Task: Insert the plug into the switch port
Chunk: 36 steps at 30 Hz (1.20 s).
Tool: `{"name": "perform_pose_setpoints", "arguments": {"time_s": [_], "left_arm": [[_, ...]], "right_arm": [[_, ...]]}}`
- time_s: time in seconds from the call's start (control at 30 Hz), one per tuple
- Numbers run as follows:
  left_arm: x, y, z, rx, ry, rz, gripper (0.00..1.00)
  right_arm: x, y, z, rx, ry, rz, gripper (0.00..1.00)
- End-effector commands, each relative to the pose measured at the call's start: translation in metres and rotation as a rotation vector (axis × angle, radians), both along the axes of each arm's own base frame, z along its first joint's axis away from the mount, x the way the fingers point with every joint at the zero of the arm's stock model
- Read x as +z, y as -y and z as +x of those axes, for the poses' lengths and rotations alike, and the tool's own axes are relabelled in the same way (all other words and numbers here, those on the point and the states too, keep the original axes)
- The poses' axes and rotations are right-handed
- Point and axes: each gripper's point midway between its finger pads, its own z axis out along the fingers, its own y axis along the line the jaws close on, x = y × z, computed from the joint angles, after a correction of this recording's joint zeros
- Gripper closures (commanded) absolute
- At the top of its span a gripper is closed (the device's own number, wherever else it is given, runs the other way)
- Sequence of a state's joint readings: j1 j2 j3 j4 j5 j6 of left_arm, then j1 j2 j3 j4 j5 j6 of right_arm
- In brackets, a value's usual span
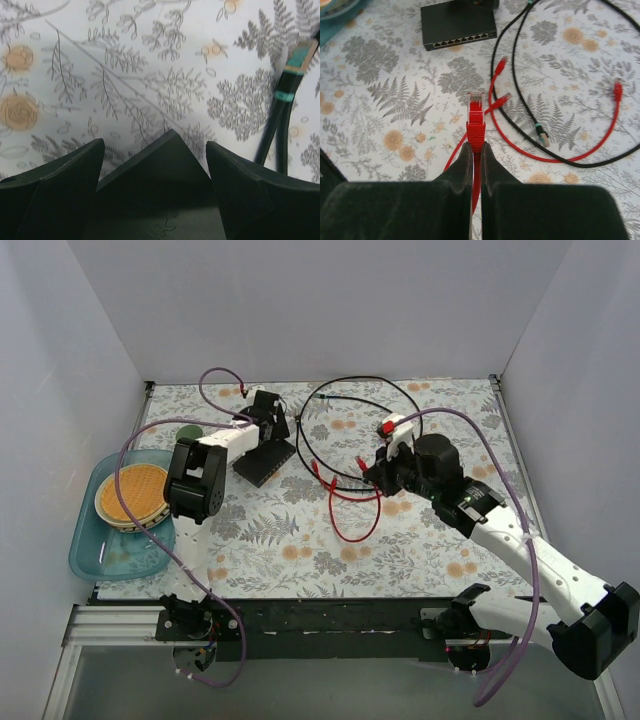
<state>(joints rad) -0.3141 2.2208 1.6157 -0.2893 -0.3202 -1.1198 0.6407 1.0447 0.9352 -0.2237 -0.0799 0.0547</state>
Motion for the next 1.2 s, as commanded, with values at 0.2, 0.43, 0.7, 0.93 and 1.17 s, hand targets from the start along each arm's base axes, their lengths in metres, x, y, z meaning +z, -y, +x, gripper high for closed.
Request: {"name": "perform_pose_setpoints", "arguments": {"time_s": [0.2,0.43,0.7,0.93,1.17], "left_arm": [[-0.072,0.013,-0.154,0.000,-0.391,-0.045,0.18],[-0.060,0.018,-0.195,0.020,-0.394,-0.082,0.17],[-0.023,0.019,-0.194,0.018,-0.307,-0.105,0.13],[0.004,0.003,-0.195,0.054,-0.223,-0.074,0.02],[0.010,-0.004,-0.196,0.057,-0.188,-0.058,0.02]], "right_arm": [[-0.049,-0.059,-0.051,0.137,-0.151,-0.023,0.99],[-0.100,-0.082,-0.066,0.184,-0.221,-0.092,0.99],[-0.144,-0.114,-0.065,0.233,-0.280,-0.136,0.99],[-0.160,-0.139,-0.062,0.222,-0.297,-0.162,0.99],[-0.162,-0.154,-0.069,0.227,-0.295,-0.173,0.99]]}}
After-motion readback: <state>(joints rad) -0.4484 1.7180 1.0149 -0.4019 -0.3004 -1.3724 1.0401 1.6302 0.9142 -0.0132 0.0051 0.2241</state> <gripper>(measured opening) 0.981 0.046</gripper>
